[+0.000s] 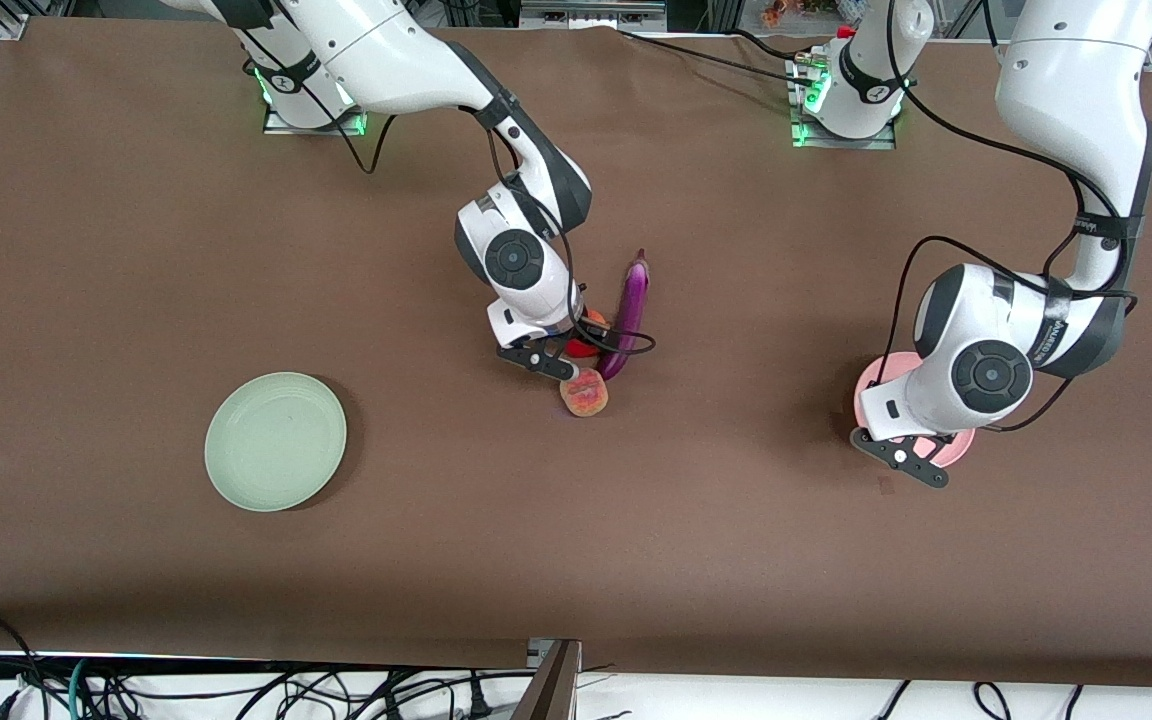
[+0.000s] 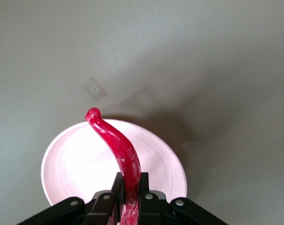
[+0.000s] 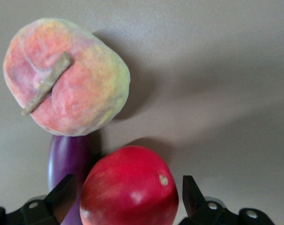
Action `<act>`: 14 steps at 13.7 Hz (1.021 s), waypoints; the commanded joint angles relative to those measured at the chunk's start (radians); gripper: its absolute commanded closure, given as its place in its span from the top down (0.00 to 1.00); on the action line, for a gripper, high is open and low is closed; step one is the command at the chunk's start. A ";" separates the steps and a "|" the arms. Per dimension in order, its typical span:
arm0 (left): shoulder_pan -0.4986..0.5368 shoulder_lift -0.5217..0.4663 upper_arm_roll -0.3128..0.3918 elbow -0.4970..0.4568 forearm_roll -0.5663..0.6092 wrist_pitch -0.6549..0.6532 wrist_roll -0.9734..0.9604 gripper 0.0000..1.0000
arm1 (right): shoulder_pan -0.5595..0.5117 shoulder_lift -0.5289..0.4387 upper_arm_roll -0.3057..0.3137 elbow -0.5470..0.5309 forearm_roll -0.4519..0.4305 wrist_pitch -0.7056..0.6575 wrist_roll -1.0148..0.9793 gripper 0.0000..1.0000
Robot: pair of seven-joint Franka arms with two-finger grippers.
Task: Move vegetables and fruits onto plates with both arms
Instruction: 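Lower the chili onto the pink plate while the right gripper lifts the apple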
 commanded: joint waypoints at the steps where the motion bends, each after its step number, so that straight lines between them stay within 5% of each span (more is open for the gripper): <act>1: 0.024 0.026 -0.011 -0.006 0.025 -0.009 0.061 0.15 | 0.016 0.007 -0.009 0.008 0.024 0.009 0.010 1.00; 2: 0.026 0.026 -0.013 -0.004 0.016 -0.009 0.061 0.67 | 0.016 0.007 -0.009 0.008 0.024 0.009 0.010 1.00; 3: 0.026 0.023 -0.013 -0.003 0.014 -0.010 0.061 1.00 | 0.021 0.007 -0.009 0.008 0.026 0.009 0.010 1.00; 5: 0.024 0.022 -0.017 0.006 0.011 -0.048 0.050 1.00 | 0.022 0.007 -0.009 0.002 0.026 0.008 0.025 0.89; 7: 0.024 0.019 -0.021 0.014 -0.016 -0.076 0.041 1.00 | 0.021 0.008 -0.009 0.002 0.024 0.008 0.031 0.53; 9: 0.013 -0.007 -0.024 0.038 -0.234 -0.164 -0.014 1.00 | 0.019 0.008 -0.009 0.002 0.024 0.003 0.031 0.27; 11: -0.003 -0.011 -0.027 0.116 -0.328 -0.301 -0.030 1.00 | 0.010 -0.009 -0.011 0.006 0.026 -0.010 0.016 0.23; 14: -0.049 -0.017 -0.033 0.164 -0.343 -0.319 -0.042 1.00 | -0.044 -0.099 -0.020 0.020 0.021 -0.189 -0.001 0.23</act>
